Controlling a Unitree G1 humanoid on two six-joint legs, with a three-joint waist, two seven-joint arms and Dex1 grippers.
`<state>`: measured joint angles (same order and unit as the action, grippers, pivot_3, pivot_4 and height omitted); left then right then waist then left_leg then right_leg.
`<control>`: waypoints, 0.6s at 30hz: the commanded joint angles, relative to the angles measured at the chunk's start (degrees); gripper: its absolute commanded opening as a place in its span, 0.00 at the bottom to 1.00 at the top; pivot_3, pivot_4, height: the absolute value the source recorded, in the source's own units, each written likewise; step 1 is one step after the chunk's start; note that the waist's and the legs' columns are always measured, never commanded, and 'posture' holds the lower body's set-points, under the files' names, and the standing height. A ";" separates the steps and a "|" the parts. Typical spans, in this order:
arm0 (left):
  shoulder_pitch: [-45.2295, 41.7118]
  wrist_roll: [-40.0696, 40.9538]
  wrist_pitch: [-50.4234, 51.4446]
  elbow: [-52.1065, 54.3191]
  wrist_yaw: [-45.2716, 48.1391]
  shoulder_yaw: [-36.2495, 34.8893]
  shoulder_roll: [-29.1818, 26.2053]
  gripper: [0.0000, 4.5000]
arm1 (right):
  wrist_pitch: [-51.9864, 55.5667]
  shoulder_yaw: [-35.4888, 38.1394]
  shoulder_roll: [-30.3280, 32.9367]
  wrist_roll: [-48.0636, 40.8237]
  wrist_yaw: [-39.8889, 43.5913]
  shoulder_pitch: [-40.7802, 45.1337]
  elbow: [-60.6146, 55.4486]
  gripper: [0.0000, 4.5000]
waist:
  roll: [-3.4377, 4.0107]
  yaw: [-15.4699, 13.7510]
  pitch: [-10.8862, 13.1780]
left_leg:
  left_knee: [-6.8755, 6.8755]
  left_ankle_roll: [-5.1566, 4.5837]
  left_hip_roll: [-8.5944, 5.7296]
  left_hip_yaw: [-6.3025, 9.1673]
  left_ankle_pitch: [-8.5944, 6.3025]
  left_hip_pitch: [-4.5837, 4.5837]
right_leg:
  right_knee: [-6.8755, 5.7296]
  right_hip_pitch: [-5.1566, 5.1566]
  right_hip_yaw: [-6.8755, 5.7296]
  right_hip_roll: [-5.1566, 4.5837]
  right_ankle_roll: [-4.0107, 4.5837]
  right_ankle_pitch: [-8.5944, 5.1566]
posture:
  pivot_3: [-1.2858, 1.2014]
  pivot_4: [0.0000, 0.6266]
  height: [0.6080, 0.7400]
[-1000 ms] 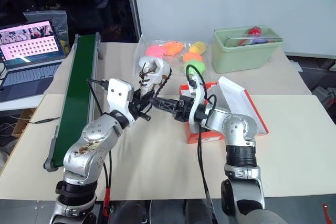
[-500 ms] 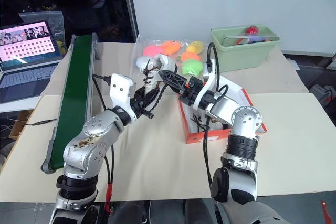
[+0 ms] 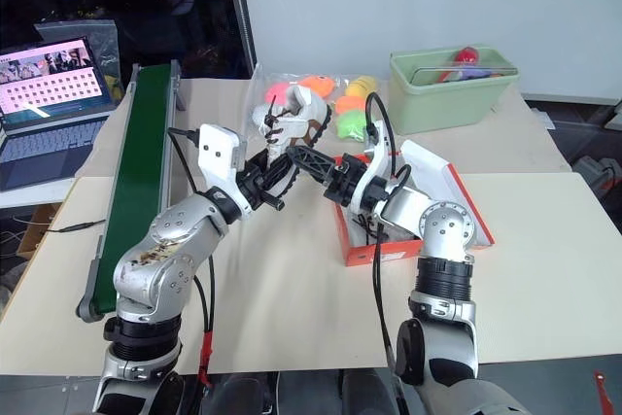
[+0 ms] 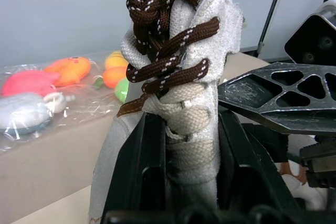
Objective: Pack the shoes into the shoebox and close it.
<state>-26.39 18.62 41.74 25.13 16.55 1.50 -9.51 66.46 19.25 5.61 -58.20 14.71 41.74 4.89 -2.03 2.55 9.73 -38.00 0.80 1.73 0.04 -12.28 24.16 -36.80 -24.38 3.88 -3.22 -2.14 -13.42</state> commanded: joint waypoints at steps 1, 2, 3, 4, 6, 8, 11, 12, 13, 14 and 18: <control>-0.01 2.16 -0.87 4.42 1.80 1.58 0.04 0.25 | -2.77 1.96 0.06 -0.73 -0.76 1.95 1.16 1.00 | 0.00 0.02 0.00 | 0.00 0.00 0.00 0.00 0.00 -0.01 | -0.01 0.00 0.00 0.00 0.00 0.00 | 0.52 0.24 0.92; 0.18 2.23 -0.63 4.56 1.81 1.75 -0.05 0.25 | -2.84 2.33 0.08 -1.17 -0.92 2.23 1.30 1.00 | 0.00 -0.01 0.00 | 0.00 0.00 0.00 0.00 0.00 -0.01 | 0.00 0.00 0.00 0.00 0.00 0.00 | 0.52 0.24 0.92; 0.26 2.26 -0.51 4.55 1.81 1.84 -0.13 0.25 | -2.90 2.45 0.10 -1.41 -1.05 2.41 1.38 1.00 | 0.00 -0.05 0.00 | 0.00 0.00 0.00 0.00 0.00 0.00 | 0.00 0.00 0.00 0.00 0.00 0.00 | 0.52 0.24 0.92; 0.29 2.27 -0.45 4.51 1.79 1.95 -0.27 0.25 | -2.99 2.46 0.10 -1.54 -1.15 2.53 1.37 1.00 | 0.00 -0.06 0.00 | 0.00 0.00 0.00 0.00 0.00 0.00 | 0.00 0.00 0.00 0.00 0.00 0.00 | 0.52 0.24 0.92; 0.29 2.45 -0.35 4.46 1.80 2.04 -0.46 0.25 | -3.11 2.65 -0.06 -1.90 -1.50 2.82 1.45 1.00 | 0.00 -0.07 0.00 | 0.00 0.00 0.00 0.00 0.00 0.01 | 0.01 0.00 0.00 0.00 0.00 0.00 | 0.52 0.24 0.92; 0.27 2.59 -0.37 4.44 1.81 2.08 -0.55 0.25 | -3.33 2.81 -0.25 -2.21 -1.87 3.09 1.45 1.00 | 0.00 -0.07 0.00 | 0.00 0.00 0.00 0.00 0.00 0.01 | 0.01 0.00 0.00 -0.01 0.00 0.00 | 0.52 0.24 0.92; 0.30 2.71 -0.35 4.42 1.93 2.23 -0.71 0.25 | -3.89 3.04 -0.72 -2.57 -2.40 3.39 1.32 0.94 | 0.00 -0.03 0.00 | 0.00 0.00 0.00 0.00 0.00 0.00 | 0.00 0.00 0.00 0.00 0.00 0.00 | 0.52 0.24 0.92; 0.30 2.76 -0.35 4.43 1.95 2.25 -0.75 0.24 | -4.06 3.15 -0.92 -2.65 -2.60 3.43 1.28 0.88 | 0.00 -0.01 0.00 | 0.00 0.00 0.00 0.00 0.00 0.00 | 0.00 0.00 0.00 0.00 0.00 0.00 | 0.52 0.24 0.92; 0.30 2.86 -0.33 4.42 1.99 2.24 -0.76 0.24 | -4.24 3.22 -1.13 -2.69 -2.80 3.45 1.21 0.86 | 0.00 0.02 0.00 | 0.00 0.00 0.00 0.00 0.00 0.00 | 0.00 0.00 0.00 0.00 0.00 0.00 | 0.52 0.24 0.92; 0.25 2.92 -0.33 4.36 2.05 2.22 -0.80 0.24 | -4.42 3.28 -1.37 -2.69 -2.99 3.52 1.19 0.76 | 0.00 0.02 0.00 | 0.00 0.00 0.00 0.00 0.00 0.00 | 0.00 0.00 0.00 0.00 0.00 0.00 | 0.52 0.24 0.92; 0.14 3.01 -0.43 4.00 2.24 2.17 -0.98 0.24 | -5.18 3.28 -2.80 -2.74 -3.68 3.71 0.52 0.47 | 0.00 -0.05 0.00 | 0.00 0.00 0.01 0.00 0.00 0.00 | 0.00 0.00 0.00 0.01 0.00 0.00 | 0.52 0.24 0.92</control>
<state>-25.93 19.39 41.92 25.47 16.85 2.05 -10.91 65.55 20.67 3.11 -60.05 12.30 43.47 7.17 -2.03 2.50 9.73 -38.00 0.80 1.74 0.04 -12.28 24.17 -36.80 -24.39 3.88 -3.22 -2.14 -13.42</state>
